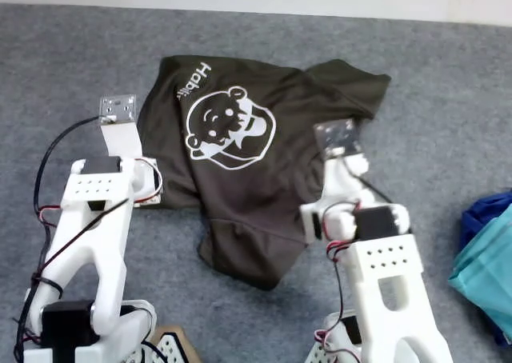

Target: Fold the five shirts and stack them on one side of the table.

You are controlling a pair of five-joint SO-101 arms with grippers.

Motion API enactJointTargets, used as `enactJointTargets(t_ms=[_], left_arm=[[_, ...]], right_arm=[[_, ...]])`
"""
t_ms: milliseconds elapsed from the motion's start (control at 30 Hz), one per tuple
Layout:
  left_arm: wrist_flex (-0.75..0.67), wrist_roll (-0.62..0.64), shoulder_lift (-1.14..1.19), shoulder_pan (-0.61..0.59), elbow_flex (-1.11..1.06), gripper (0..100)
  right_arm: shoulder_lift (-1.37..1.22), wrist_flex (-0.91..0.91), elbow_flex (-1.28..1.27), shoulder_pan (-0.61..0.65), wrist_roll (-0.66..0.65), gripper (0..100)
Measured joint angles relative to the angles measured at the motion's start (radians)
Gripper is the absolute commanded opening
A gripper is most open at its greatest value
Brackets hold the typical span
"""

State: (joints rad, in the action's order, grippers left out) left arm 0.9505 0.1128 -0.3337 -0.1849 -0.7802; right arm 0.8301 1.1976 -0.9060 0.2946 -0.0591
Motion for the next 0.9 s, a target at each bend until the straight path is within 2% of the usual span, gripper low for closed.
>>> enactJointTargets(t_ms=[167, 300, 433, 600, 667, 833, 900], left_arm=[[-0.037, 0.000, 0.005, 0.002, -0.006, 10], [-0.107, 0.000, 0.097, 0.002, -0.006, 10], [-0.184, 0.000, 0.210, 0.002, -0.006, 10], [-0.203, 0.000, 0.281, 0.003, 0.032, 10], [-0.203, 0.000, 0.292, 0.003, 0.044, 10], [-0.218, 0.000, 0.304, 0.003, 0.052, 10], [-0.219, 0.000, 0.304, 0.003, 0.052, 10]], right_arm=[[0.005, -0.057, -0.089, 0.077, 0.012, 18.0], [0.005, -0.124, -0.187, 0.144, 0.012, 18.0], [0.005, -0.183, -0.256, 0.166, 0.012, 18.0], [0.005, -0.241, -0.322, 0.199, 0.012, 17.9], [0.005, -0.262, -0.351, 0.216, 0.012, 14.9], [0.005, -0.276, -0.358, 0.222, 0.012, 0.4], [0.005, -0.276, -0.358, 0.222, 0.003, 0.9]])
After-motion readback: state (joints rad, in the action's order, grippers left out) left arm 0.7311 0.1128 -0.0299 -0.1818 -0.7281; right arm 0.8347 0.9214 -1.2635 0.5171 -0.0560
